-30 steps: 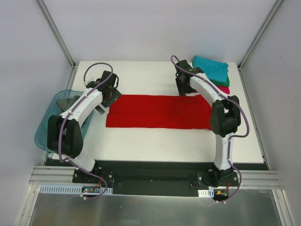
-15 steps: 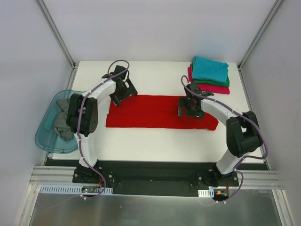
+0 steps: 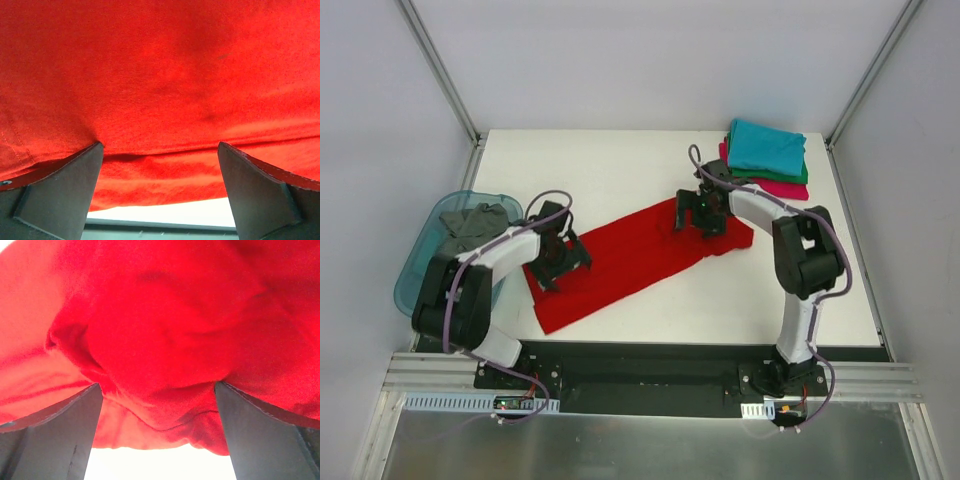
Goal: Fold and stack the t-shirts
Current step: Rotate the tshirt 90 degrees, then grab the bottom of the folded rectangular tshirt with both arms, then fold the folded rectangular tshirt in 1/3 of the way
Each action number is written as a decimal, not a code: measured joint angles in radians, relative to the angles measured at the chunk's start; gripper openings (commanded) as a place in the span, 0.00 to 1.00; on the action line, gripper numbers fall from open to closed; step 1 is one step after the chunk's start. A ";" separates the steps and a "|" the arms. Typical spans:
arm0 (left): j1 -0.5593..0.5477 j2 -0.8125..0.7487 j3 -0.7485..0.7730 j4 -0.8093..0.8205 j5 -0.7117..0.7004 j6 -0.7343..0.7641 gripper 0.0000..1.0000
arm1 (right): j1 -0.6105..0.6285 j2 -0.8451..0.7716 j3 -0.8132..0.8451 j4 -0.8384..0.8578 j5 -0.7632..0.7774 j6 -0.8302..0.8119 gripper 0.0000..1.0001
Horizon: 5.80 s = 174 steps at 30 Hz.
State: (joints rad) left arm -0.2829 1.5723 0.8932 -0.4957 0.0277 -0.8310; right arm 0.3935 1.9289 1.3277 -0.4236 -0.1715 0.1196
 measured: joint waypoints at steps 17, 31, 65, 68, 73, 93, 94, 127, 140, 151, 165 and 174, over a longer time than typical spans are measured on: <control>-0.380 -0.010 -0.043 0.076 0.179 -0.256 0.99 | -0.018 0.700 1.083 -0.113 -0.296 0.112 0.96; -0.603 0.137 0.097 0.206 0.194 -0.359 0.99 | -0.061 0.790 1.169 0.106 -0.276 0.258 0.96; -0.507 -0.562 -0.418 -0.046 0.026 -0.152 0.49 | 0.674 -0.705 -0.654 0.000 0.237 0.131 0.99; -0.507 -0.523 -0.423 -0.021 0.057 -0.151 0.42 | 0.723 -0.704 -0.653 0.006 0.313 0.187 0.94; -0.507 -0.493 -0.426 0.022 0.082 -0.151 0.22 | 0.782 -0.664 -0.648 0.007 0.366 0.239 0.90; -0.507 -0.496 -0.444 0.054 0.093 -0.168 0.00 | 0.858 -0.562 -0.655 0.043 0.379 0.407 0.22; -0.507 -0.499 -0.445 0.054 0.093 -0.168 0.00 | 0.858 -0.562 -0.655 0.042 0.382 0.415 0.16; -0.243 -0.267 0.081 0.036 0.019 0.026 0.00 | 0.466 -0.537 -0.313 0.012 0.392 0.158 0.00; -0.093 0.124 0.428 0.039 0.087 0.148 0.00 | 0.232 -0.286 -0.142 0.111 0.240 0.027 0.00; -0.029 0.292 0.558 0.038 0.146 0.190 0.00 | 0.162 -0.114 0.003 0.159 0.159 -0.019 0.01; -0.010 0.424 0.610 0.033 0.211 0.219 0.64 | 0.116 0.002 0.042 0.178 0.175 -0.012 0.64; -0.003 0.295 0.504 0.034 0.225 0.212 0.99 | 0.109 -0.121 -0.052 0.180 0.156 -0.016 0.96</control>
State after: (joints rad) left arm -0.2863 1.8675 1.3968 -0.4622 0.2527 -0.6189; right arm 0.5030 1.8084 1.2758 -0.2436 -0.0158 0.1032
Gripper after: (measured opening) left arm 0.986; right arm 0.959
